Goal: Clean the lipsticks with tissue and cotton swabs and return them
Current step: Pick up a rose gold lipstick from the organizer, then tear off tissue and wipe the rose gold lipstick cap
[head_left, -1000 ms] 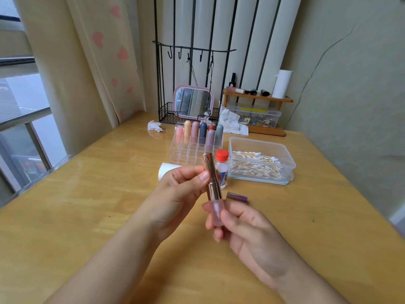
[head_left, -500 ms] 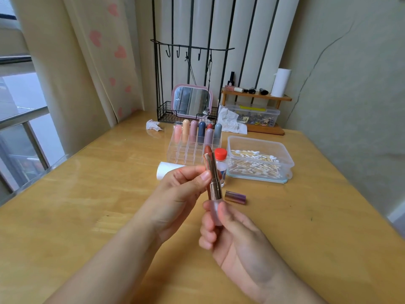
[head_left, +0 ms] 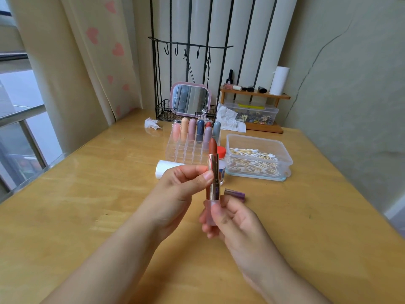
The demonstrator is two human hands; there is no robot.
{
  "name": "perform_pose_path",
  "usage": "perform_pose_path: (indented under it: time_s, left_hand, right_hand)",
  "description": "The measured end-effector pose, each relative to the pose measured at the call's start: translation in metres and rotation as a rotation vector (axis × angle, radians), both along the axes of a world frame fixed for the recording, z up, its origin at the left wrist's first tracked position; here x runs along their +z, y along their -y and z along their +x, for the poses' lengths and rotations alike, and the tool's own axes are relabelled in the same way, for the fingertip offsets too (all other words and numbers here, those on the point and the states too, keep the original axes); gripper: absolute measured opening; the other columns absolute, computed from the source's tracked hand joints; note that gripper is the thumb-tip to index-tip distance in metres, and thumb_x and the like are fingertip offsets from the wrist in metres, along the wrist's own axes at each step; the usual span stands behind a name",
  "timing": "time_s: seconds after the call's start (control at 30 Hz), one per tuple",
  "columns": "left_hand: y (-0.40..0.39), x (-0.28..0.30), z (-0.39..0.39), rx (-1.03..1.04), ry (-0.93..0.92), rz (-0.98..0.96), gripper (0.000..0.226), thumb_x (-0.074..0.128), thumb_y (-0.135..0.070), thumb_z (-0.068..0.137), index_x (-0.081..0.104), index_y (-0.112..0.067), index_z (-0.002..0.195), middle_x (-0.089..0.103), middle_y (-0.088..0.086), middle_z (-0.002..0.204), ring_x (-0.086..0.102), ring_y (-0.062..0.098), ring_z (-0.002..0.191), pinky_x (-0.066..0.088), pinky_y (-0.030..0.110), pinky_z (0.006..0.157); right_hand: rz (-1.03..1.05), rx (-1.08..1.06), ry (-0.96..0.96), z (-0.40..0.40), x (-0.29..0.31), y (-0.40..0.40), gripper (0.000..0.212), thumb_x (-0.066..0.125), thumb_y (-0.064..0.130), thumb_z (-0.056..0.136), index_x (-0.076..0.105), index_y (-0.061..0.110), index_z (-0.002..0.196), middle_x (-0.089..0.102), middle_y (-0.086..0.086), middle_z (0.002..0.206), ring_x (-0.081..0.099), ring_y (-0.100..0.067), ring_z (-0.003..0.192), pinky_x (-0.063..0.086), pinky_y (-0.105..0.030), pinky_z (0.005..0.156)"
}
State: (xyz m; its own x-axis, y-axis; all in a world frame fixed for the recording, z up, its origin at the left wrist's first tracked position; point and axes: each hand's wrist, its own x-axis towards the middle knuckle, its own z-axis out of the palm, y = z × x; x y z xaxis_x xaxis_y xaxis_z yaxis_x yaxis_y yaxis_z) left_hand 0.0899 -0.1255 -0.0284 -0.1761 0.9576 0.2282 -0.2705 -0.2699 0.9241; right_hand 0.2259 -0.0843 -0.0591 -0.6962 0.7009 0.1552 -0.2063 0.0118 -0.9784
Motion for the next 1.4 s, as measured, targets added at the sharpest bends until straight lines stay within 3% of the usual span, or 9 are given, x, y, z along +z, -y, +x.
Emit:
perform_pose_path:
  time_s: [0.13,0.23,0.33,0.5,0.63,0.77,0.93,1.1,1.4]
  left_hand:
    - [0.001,0.002,-0.002,-0.065,0.061,-0.046,0.028,0.058,-0.018,0.08,0.061,0.006,0.093,0.056,0.007,0.052,0.043,0.019,0.036,0.042,0.024,0.038]
    - [0.001,0.001,-0.004,-0.1,0.069,-0.057,0.023,0.06,-0.014,0.083,0.062,0.007,0.093,0.057,0.005,0.056,0.046,0.012,0.04,0.044,0.023,0.04]
    - [0.001,-0.003,-0.007,-0.116,0.03,-0.035,0.026,0.071,-0.027,0.077,0.071,-0.003,0.087,0.057,0.011,0.063,0.045,0.016,0.045,0.04,0.025,0.041]
    - [-0.008,-0.005,-0.012,-0.015,-0.107,-0.002,0.023,0.073,-0.029,0.074,0.075,-0.011,0.088,0.068,0.009,0.088,0.057,0.02,0.086,0.044,0.032,0.087]
    - [-0.014,-0.002,-0.016,-0.011,-0.24,-0.044,0.025,0.068,-0.026,0.08,0.074,-0.009,0.098,0.072,0.009,0.103,0.064,0.019,0.1,0.044,0.032,0.099]
    - [-0.015,0.004,-0.025,0.057,-0.44,-0.198,0.026,0.068,-0.023,0.082,0.07,-0.018,0.108,0.072,0.001,0.106,0.064,0.009,0.103,0.045,0.016,0.087]
    - [-0.009,-0.002,-0.043,0.428,-0.575,-0.283,0.019,0.07,-0.01,0.084,0.067,-0.028,0.089,0.07,-0.004,0.086,0.062,0.008,0.075,0.047,0.019,0.072]
    - [-0.006,-0.013,-0.054,0.553,-0.771,-0.259,0.018,0.066,-0.01,0.086,0.064,-0.028,0.086,0.066,-0.008,0.082,0.059,0.008,0.074,0.044,0.013,0.064]
    - [-0.012,-0.034,-0.052,0.508,-0.802,-0.237,0.023,0.067,-0.007,0.085,0.062,-0.03,0.081,0.065,-0.01,0.079,0.056,0.004,0.067,0.041,0.009,0.063]
  right_hand:
    - [-0.177,0.256,-0.1,0.003,-0.002,-0.005,0.041,0.073,0.053,0.072,0.072,0.015,0.09,0.069,-0.007,0.081,0.06,-0.012,0.072,0.046,-0.02,0.066]
    - [-0.161,0.286,-0.06,0.008,0.003,-0.007,0.033,0.061,0.042,0.084,0.069,0.013,0.095,0.071,-0.007,0.085,0.061,-0.013,0.077,0.044,-0.02,0.068]
    - [-0.033,0.202,0.034,0.009,0.009,-0.006,0.023,0.049,0.031,0.086,0.067,0.019,0.091,0.071,-0.001,0.085,0.061,-0.009,0.08,0.042,-0.016,0.066]
    - [0.191,0.028,0.143,0.009,0.017,-0.019,0.005,0.067,0.012,0.087,0.066,0.014,0.091,0.069,0.007,0.073,0.066,-0.006,0.073,0.048,-0.018,0.074]
    - [0.284,-0.022,0.305,0.008,0.019,-0.036,0.013,0.068,0.008,0.085,0.065,0.02,0.085,0.07,0.004,0.073,0.066,-0.008,0.072,0.047,-0.019,0.067]
    - [0.34,-0.024,0.481,0.005,0.015,-0.054,0.015,0.069,0.006,0.084,0.062,0.019,0.084,0.071,-0.001,0.078,0.069,-0.017,0.074,0.05,-0.024,0.066]
    - [0.421,-0.092,0.642,-0.004,0.005,-0.068,0.014,0.071,0.013,0.082,0.06,0.021,0.08,0.073,-0.008,0.08,0.066,-0.015,0.068,0.055,-0.034,0.076]
    - [0.446,-0.117,0.669,-0.014,0.001,-0.065,0.016,0.068,0.009,0.083,0.058,0.021,0.078,0.072,-0.008,0.081,0.062,-0.011,0.061,0.052,-0.024,0.072]
    - [0.447,-0.136,0.7,-0.015,0.001,-0.064,0.019,0.072,0.009,0.079,0.061,0.024,0.077,0.063,0.011,0.072,0.057,-0.001,0.061,0.042,-0.005,0.058]
